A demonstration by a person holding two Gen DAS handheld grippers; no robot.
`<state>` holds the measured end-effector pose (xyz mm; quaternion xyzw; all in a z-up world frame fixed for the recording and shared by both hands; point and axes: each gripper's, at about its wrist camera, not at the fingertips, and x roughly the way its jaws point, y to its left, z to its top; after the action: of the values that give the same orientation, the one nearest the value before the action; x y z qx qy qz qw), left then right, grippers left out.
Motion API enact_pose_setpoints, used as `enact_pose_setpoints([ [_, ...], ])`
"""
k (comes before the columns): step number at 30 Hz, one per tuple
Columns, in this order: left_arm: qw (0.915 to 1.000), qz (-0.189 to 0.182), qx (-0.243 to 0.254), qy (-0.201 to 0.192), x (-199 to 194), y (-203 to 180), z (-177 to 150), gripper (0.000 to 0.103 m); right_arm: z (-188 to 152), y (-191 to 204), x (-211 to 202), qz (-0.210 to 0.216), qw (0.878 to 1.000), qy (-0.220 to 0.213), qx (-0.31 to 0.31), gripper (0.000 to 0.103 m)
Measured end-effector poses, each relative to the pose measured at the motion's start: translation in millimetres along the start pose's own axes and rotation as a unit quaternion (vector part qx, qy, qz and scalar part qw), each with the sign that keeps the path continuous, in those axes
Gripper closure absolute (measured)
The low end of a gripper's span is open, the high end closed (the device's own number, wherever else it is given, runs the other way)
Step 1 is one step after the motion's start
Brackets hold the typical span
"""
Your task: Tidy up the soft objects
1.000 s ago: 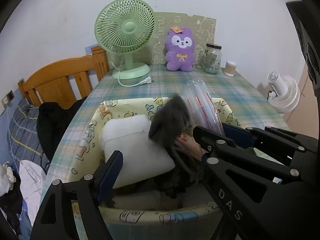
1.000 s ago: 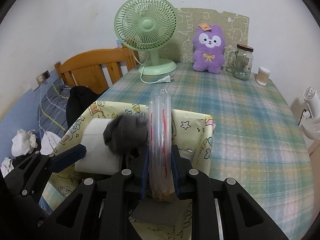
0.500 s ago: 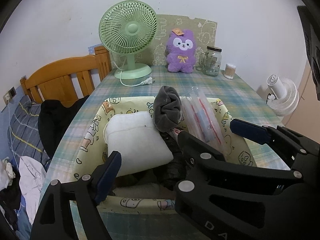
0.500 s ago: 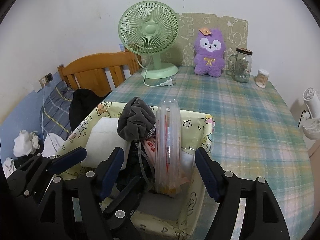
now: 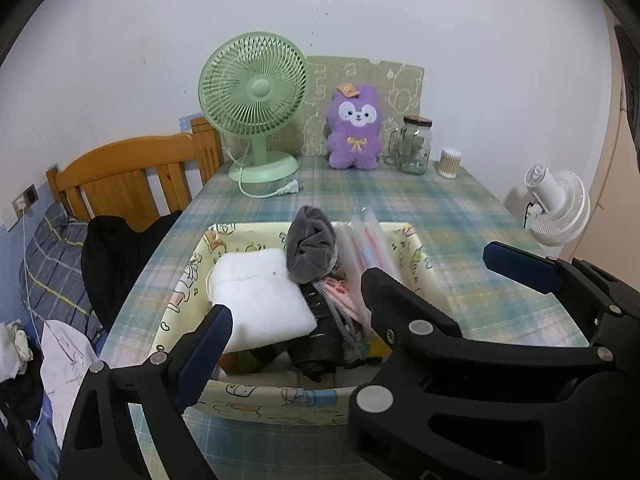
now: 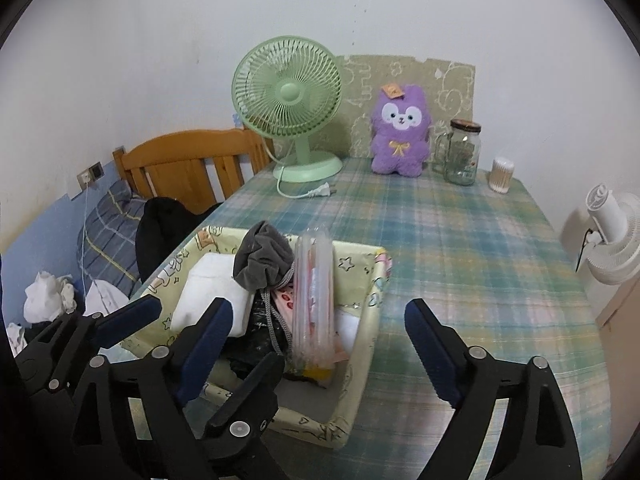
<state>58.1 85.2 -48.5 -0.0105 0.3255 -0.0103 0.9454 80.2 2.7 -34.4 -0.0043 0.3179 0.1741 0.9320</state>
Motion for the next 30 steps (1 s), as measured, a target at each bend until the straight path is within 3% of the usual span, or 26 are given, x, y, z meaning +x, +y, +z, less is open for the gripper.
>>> enact_pose_setpoints([
  [16,0.9987,0.005,0.004,-0.051,-39.6,-24.7,19.5,0.004,9.9,-33.3,-56.3,-0.031,0.997,-0.056,0.034,0.008],
  [30,0.9957,0.007,0.007,-0.092,-75.2,-55.6,33.5,0.0,9.9,-77.3,-126.5,-0.093,0.987,-0.125,0.047,0.008],
])
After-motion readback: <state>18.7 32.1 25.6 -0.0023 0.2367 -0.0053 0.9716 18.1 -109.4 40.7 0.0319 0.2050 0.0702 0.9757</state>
